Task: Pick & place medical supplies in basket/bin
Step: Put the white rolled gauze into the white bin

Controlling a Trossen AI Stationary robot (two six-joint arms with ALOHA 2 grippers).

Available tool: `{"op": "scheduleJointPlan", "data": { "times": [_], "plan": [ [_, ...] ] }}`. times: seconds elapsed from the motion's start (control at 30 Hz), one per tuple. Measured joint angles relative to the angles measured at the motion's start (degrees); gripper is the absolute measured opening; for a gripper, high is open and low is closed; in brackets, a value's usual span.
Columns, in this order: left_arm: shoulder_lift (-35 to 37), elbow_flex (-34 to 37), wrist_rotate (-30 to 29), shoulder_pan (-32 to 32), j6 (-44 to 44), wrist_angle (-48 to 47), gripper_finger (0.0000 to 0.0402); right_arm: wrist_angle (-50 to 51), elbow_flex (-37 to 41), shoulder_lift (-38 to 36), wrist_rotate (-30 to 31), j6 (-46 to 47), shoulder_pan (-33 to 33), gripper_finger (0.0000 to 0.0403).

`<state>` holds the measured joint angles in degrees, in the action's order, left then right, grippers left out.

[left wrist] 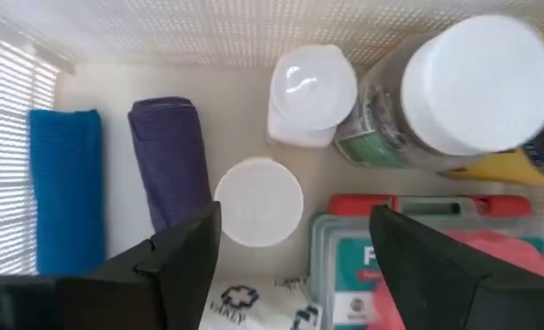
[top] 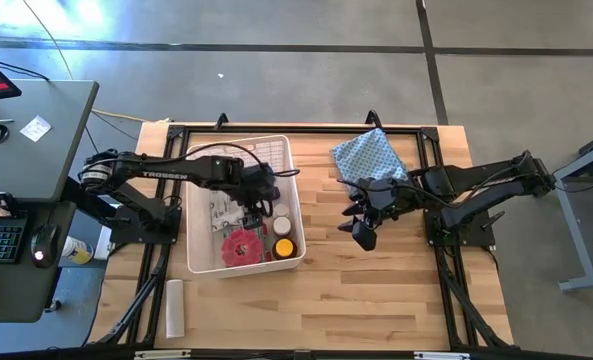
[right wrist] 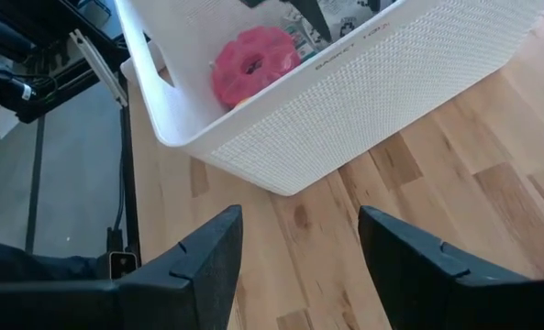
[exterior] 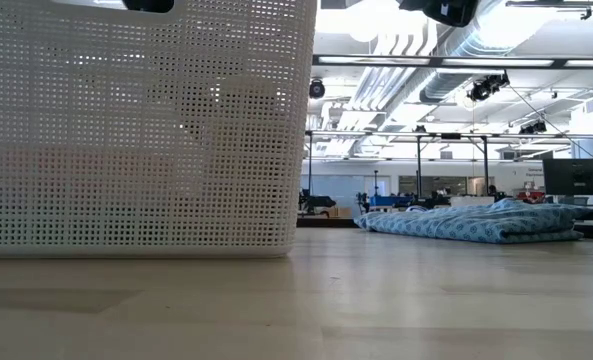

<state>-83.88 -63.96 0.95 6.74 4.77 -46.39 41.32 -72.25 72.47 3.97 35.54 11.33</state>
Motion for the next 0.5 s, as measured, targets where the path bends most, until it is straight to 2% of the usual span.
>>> {"op": "scheduleJointPlan", "data": {
  "times": [0.27,0.43,0.5],
  "plan": [
    [0.0,-10.1,0.0,0.0,1.7,-12.1,0.0308,0.0,0.0,0.0,0.5,-2.6,0.0,0.0209],
    [0.4,-19.1,0.0,-0.4,9.7,-26.3,0.0306,0.0,0.0,0.0,0.6,-2.6,0.0,0.0209],
    [1.1,-21.9,-1.8,-1.8,13.9,-30.3,0.0302,0.0,0.0,0.0,0.5,-2.5,0.0,0.0209]
  ]
}}
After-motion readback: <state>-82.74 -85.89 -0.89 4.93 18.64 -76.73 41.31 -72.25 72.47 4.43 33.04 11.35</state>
